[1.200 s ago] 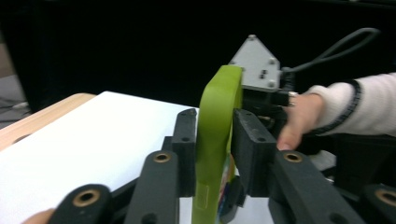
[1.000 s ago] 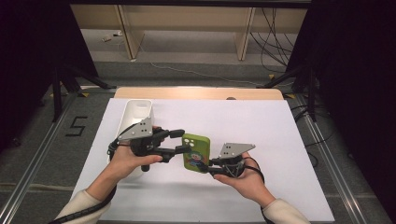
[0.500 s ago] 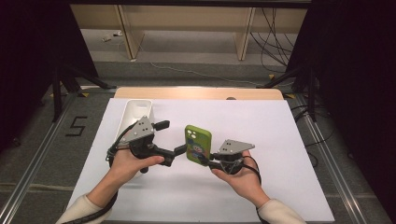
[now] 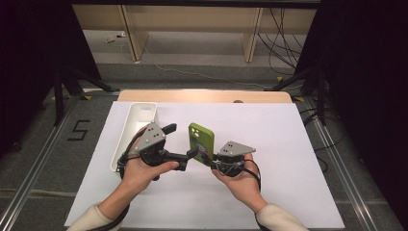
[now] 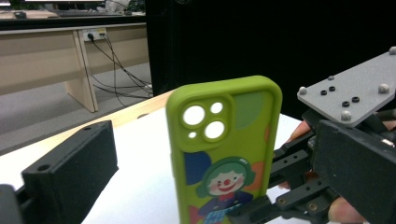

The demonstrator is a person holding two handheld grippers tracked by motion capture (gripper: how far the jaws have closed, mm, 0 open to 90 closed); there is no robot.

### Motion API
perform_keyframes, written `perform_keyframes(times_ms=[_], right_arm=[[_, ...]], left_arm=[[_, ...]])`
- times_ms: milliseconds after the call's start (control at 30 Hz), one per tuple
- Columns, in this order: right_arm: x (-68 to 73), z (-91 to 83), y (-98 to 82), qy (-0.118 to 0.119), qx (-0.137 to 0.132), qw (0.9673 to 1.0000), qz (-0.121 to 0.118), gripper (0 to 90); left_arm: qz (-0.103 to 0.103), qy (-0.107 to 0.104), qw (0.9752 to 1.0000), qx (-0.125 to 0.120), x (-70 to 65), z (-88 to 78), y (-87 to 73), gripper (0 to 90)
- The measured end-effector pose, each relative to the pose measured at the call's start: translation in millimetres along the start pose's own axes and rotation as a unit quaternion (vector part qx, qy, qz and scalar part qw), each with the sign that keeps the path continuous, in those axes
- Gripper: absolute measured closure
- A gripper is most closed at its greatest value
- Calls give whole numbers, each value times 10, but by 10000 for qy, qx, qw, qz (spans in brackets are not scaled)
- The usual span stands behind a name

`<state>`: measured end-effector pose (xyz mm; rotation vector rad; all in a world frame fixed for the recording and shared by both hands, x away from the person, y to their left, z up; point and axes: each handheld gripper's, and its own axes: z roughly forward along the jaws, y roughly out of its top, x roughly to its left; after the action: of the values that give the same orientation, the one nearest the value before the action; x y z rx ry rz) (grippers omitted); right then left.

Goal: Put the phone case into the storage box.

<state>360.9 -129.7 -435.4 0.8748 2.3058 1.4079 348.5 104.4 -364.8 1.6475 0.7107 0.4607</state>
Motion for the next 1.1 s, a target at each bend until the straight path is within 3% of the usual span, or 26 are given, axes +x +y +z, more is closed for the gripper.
perform_keyframes(times_ms=[200, 467, 733, 1100], right_arm=[[29, 53, 20, -54, 15, 10000, 8, 780], [41, 85, 28, -182, 32, 9998, 41, 780], [56, 99, 38, -233, 18, 9997, 44, 780], [77, 118, 35, -264, 26, 9996, 47, 780]], left_arm=[[-16, 284, 9996, 35, -38, 106, -3, 0], [30, 528, 9985, 111, -101, 220, -8, 0], [-60, 752, 9970, 151, -110, 331, -26, 0], [-85, 814, 9966, 101, -137, 423, -33, 0]])
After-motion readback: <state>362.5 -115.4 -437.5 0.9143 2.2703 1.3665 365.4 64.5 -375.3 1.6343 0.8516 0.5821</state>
